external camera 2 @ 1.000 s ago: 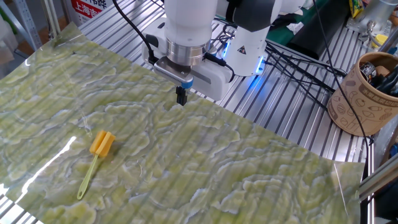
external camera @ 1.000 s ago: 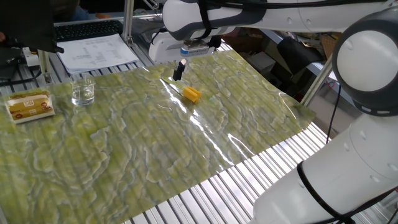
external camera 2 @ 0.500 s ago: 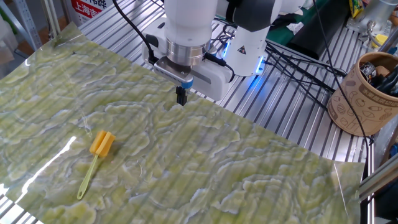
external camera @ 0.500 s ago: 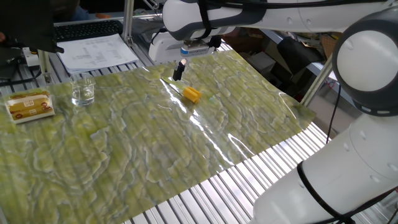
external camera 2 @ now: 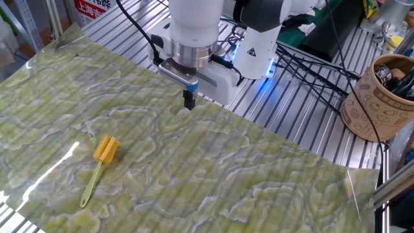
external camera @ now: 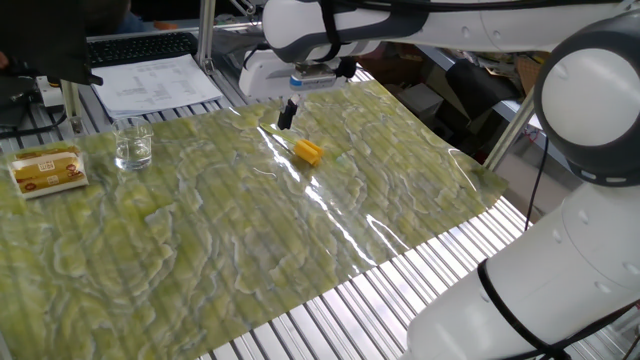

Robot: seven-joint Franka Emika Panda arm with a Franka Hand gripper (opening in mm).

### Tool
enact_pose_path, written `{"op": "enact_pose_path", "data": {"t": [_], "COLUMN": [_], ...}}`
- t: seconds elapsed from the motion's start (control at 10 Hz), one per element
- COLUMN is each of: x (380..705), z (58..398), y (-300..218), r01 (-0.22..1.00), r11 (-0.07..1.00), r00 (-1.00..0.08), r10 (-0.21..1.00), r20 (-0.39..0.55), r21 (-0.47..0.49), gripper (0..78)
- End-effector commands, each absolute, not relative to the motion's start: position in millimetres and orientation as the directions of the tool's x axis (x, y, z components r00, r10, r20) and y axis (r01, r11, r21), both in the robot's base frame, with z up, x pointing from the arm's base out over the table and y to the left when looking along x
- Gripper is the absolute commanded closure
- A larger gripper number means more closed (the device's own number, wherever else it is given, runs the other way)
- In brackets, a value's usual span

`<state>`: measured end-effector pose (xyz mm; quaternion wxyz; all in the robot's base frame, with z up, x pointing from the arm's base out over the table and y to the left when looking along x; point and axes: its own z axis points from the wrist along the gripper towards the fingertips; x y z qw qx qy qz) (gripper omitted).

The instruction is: Scrub the table with a brush

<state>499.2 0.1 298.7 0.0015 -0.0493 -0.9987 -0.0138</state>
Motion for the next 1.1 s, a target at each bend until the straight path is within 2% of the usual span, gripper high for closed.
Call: {"op": "enact_pose_path", "data": {"t": [0.1,0.9,1.0,1.1], "x": [498,496,495,495], "z": [309,325,330,331], "y": [-1,-4,-5,-5], "r01": [0.285,0.281,0.293,0.293], "r11": [0.956,0.957,0.950,0.950], "r00": [-0.958,-0.960,-0.956,-0.956], "r10": [0.286,0.281,0.292,0.292], "r20": [0.002,0.013,0.027,0.026], "r21": [0.065,0.069,0.111,0.106], "gripper": [77.6,77.6,77.6,77.6]}}
